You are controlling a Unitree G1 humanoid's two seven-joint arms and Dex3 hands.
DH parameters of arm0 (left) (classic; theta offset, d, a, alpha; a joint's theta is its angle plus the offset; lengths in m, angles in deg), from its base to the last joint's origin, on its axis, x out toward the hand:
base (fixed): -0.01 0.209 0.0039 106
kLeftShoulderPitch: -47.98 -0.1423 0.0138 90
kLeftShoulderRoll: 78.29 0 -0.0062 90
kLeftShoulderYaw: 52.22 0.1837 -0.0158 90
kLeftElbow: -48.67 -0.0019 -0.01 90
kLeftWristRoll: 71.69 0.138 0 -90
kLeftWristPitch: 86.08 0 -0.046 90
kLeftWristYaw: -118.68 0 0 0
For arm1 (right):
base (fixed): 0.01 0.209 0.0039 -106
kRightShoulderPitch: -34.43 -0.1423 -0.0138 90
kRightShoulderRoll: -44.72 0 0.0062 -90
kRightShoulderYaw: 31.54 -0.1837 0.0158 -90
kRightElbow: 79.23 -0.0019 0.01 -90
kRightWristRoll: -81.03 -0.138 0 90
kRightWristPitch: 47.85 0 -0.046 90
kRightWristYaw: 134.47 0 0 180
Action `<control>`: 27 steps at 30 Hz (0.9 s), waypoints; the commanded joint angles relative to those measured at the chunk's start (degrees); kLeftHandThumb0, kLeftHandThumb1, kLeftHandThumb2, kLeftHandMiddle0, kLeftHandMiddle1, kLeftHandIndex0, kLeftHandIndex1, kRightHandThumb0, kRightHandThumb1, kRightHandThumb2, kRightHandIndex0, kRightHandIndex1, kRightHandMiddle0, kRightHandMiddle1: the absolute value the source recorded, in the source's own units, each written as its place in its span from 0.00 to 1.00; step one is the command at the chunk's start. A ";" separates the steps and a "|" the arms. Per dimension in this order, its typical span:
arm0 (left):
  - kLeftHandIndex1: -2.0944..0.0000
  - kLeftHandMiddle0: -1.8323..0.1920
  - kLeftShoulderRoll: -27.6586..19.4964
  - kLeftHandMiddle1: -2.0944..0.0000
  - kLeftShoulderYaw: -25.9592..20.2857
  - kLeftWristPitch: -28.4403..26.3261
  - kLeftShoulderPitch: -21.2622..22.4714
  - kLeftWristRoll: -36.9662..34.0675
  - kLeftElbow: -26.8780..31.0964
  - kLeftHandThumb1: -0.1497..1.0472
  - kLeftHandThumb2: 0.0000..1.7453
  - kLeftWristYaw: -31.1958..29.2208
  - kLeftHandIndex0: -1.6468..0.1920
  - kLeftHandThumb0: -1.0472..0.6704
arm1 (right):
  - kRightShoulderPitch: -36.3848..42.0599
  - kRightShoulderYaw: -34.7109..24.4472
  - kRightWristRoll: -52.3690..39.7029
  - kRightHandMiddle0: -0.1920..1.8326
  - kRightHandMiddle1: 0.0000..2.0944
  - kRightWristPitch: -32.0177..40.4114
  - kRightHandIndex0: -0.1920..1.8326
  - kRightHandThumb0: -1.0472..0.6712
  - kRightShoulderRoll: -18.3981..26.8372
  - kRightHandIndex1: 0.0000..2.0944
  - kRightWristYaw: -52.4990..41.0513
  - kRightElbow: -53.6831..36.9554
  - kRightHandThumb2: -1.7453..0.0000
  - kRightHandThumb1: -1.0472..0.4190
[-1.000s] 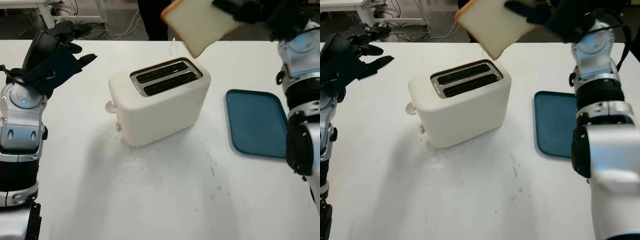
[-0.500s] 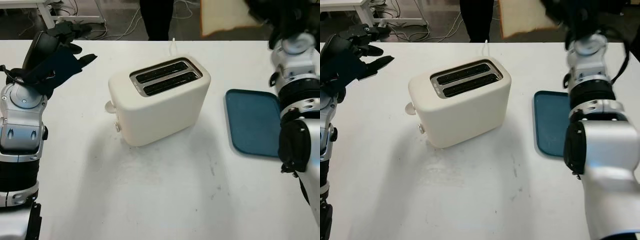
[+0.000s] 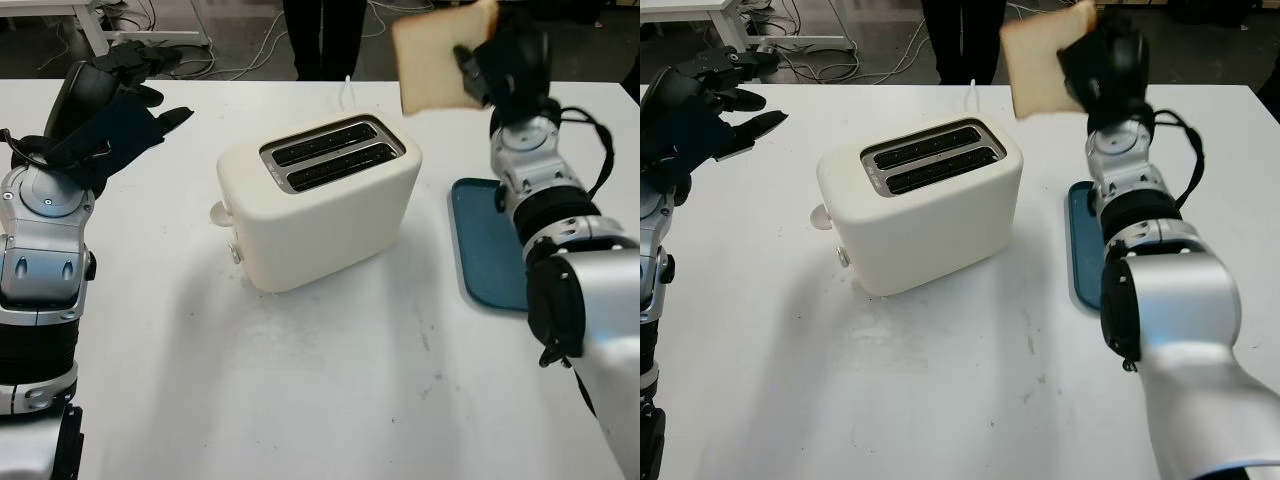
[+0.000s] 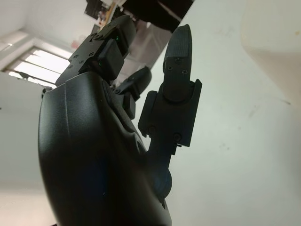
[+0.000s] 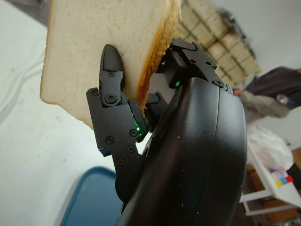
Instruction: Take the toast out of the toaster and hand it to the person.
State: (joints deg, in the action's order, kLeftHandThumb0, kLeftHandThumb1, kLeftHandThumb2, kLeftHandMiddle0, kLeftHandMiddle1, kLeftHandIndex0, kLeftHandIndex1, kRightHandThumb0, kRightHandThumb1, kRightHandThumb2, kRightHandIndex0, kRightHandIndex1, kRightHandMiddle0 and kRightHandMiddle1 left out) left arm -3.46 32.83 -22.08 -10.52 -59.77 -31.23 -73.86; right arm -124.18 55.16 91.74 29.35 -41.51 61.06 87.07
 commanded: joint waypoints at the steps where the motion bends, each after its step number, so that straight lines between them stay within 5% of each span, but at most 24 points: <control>1: 0.90 0.77 -0.15 0.62 -0.28 -0.85 -0.51 0.27 0.89 0.89 0.11 -0.03 0.64 0.36 | 0.89 0.43 0.96 0.33 0.83 0.10 0.46 0.49 -0.03 0.83 1.80 0.13 0.79 0.09; 11: 0.90 0.77 -0.24 0.63 -0.22 -1.02 -0.26 0.29 0.93 0.89 0.11 -0.09 0.63 0.35 | 1.24 -1.88 -0.39 0.25 0.81 1.32 0.36 0.52 -0.68 0.83 2.18 0.33 0.80 0.09; 27: 0.91 0.76 0.13 0.63 -0.14 -1.10 0.11 0.28 0.73 0.89 0.10 0.25 0.62 0.37 | 1.09 -1.26 0.21 0.27 0.83 1.08 0.41 0.50 -0.20 0.83 2.21 0.13 0.80 0.09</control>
State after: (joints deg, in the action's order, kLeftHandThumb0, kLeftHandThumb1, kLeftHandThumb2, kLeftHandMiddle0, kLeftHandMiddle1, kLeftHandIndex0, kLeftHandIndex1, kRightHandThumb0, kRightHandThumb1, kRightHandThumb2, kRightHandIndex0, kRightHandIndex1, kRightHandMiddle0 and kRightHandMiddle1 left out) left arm -3.45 32.80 -22.80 -10.52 -59.77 -31.14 -73.87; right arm -123.35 54.05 91.86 29.93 -41.73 63.14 87.33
